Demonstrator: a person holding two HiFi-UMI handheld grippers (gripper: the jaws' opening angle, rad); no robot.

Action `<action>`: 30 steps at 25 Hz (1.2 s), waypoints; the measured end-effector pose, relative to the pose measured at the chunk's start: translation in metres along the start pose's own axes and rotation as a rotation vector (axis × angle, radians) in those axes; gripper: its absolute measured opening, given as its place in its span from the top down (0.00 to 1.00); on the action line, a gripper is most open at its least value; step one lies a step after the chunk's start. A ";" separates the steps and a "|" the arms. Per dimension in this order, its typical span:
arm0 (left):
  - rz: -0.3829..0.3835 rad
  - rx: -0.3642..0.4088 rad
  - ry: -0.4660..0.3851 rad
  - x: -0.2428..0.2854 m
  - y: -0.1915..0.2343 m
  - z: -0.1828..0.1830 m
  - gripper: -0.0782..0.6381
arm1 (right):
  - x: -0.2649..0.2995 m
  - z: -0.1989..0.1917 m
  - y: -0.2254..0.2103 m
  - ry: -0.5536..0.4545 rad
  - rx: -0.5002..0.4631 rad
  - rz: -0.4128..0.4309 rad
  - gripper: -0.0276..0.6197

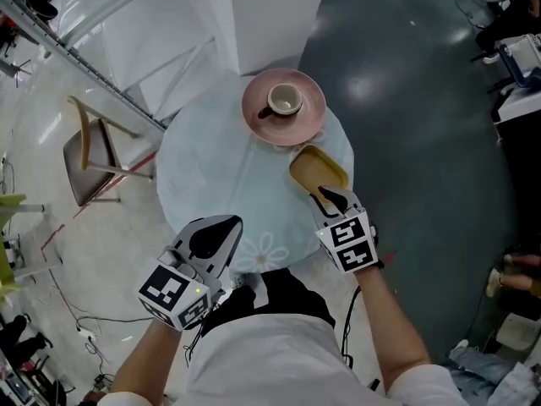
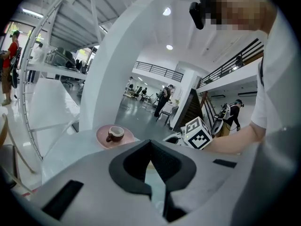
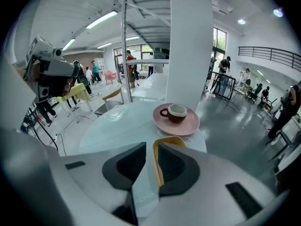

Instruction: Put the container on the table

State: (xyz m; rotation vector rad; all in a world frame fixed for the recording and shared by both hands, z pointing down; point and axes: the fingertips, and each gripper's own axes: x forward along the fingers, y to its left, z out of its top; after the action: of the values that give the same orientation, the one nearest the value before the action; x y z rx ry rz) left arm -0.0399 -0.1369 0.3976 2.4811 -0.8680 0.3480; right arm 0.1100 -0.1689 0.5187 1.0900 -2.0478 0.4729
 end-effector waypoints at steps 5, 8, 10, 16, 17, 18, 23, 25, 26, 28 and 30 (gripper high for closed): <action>-0.018 0.028 -0.016 -0.007 -0.008 0.011 0.86 | -0.029 0.019 0.003 -0.088 0.026 -0.029 0.85; -0.029 0.047 -0.024 -0.010 -0.012 0.014 0.86 | -0.043 0.027 0.007 -0.133 0.051 -0.039 0.87; -0.033 0.049 -0.024 -0.013 -0.014 0.016 0.86 | -0.051 0.032 0.010 -0.158 0.067 -0.041 0.88; -0.050 0.070 -0.032 -0.022 -0.020 0.022 0.86 | -0.074 0.049 0.019 -0.221 0.092 -0.046 0.90; -0.052 0.072 -0.033 -0.023 -0.021 0.022 0.86 | -0.075 0.051 0.021 -0.227 0.093 -0.046 0.90; -0.055 0.075 -0.034 -0.024 -0.021 0.022 0.86 | -0.077 0.052 0.023 -0.231 0.094 -0.045 0.90; -0.068 0.087 -0.040 -0.030 -0.024 0.025 0.86 | -0.086 0.058 0.034 -0.254 0.112 -0.031 0.91; -0.072 0.091 -0.043 -0.031 -0.025 0.026 0.86 | -0.088 0.060 0.037 -0.259 0.114 -0.032 0.91; -0.075 0.093 -0.045 -0.032 -0.025 0.028 0.86 | -0.088 0.060 0.038 -0.260 0.117 -0.032 0.91; -0.079 0.097 -0.048 -0.032 -0.026 0.031 0.86 | -0.090 0.062 0.041 -0.265 0.126 -0.027 0.91; -0.083 0.100 -0.051 -0.033 -0.027 0.033 0.86 | -0.094 0.063 0.042 -0.271 0.131 -0.026 0.92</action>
State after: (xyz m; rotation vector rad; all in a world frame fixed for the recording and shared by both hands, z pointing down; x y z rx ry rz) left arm -0.0451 -0.1190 0.3471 2.6199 -0.7821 0.3078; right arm 0.0801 -0.1331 0.4074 1.3179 -2.2590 0.4723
